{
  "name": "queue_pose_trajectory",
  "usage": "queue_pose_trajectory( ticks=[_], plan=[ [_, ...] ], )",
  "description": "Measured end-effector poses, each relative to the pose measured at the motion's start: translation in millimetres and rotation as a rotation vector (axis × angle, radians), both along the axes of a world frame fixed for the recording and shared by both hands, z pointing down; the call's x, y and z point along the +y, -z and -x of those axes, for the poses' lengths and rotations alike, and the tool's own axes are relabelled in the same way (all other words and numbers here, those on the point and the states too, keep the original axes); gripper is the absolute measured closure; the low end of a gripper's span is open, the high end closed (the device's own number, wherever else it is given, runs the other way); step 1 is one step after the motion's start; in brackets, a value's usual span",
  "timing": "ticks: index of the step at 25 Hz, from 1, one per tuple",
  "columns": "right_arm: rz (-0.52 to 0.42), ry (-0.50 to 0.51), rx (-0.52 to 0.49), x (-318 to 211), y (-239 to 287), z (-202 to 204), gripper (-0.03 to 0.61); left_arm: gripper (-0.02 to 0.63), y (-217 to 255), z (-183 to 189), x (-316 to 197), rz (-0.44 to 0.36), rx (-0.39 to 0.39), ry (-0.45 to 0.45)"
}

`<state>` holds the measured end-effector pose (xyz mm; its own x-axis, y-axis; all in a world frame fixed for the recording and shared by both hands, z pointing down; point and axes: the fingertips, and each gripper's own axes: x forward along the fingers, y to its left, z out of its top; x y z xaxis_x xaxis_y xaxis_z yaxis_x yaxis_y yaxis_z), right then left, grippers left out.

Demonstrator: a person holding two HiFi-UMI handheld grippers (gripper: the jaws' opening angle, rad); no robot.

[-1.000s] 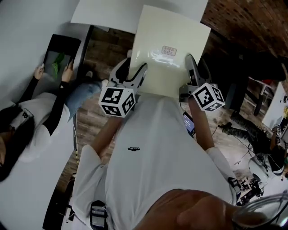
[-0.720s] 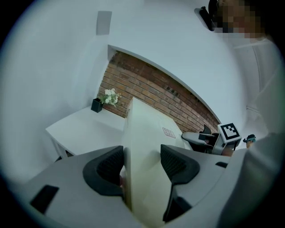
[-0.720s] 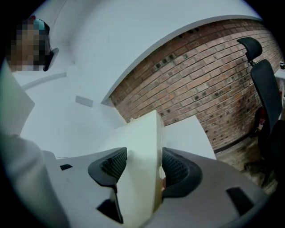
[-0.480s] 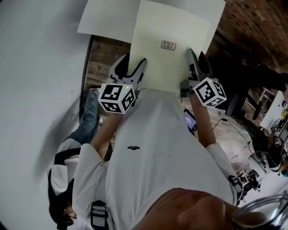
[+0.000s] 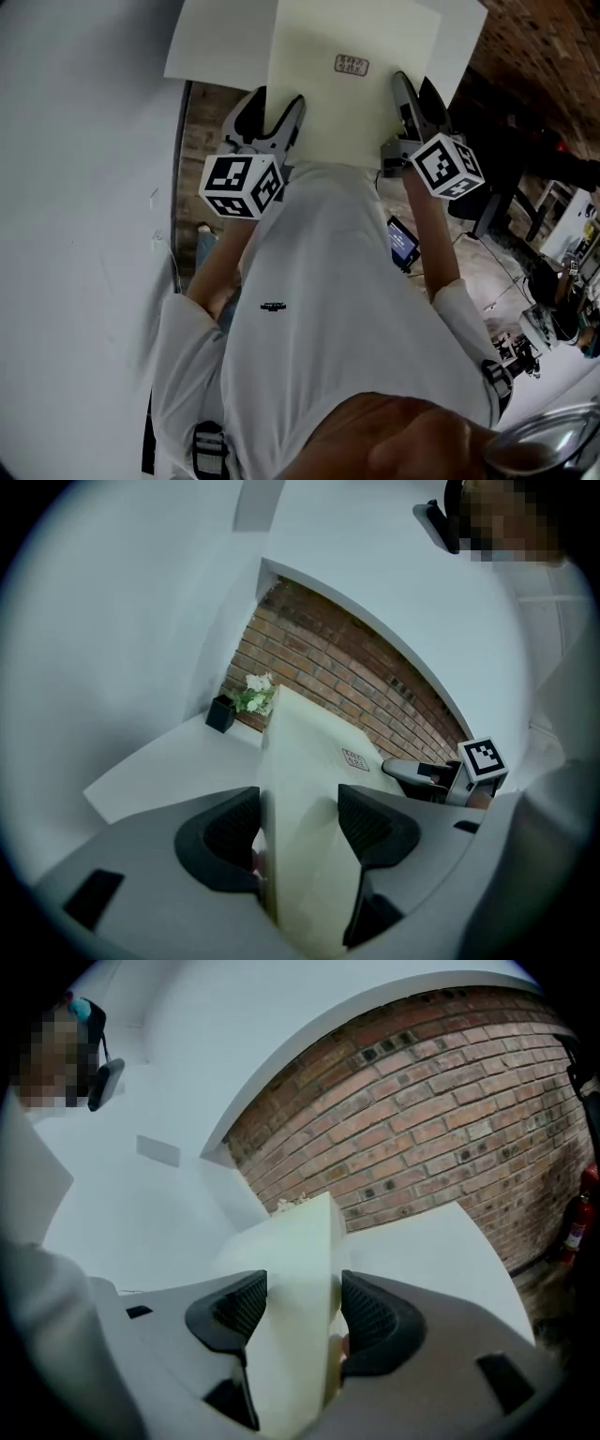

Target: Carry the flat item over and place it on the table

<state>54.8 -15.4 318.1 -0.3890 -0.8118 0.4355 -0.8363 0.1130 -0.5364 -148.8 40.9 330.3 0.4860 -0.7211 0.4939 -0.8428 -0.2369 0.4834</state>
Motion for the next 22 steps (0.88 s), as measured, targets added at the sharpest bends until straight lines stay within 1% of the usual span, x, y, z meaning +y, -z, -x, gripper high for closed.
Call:
queue_pose_trajectory(
  ticks=[5,10,16,22],
  plan=[
    [0.001,0.014,0.011,-31.3,-5.0,3.7,0.305,0.342,-5.6,2.3,-28.3,0.001,0.001,0.017],
    [0.010,0.030,0.014,-62.5,-21.8,3.8,0.305,0.342,-22.9,1.3,-56.4,0.011,0.004,0.032],
    [0.036,0.021,0.013,-110.1,-55.6,-6.1,0.305,0.342,-51.7,-6.8,-105.0,0.036,-0.002,0.027],
    [0.043,0.016,0.009,-139.6,-97.3,-15.7,0.305,0.342,-91.8,-15.8,-134.9,0.045,-0.004,0.023]
  ],
)
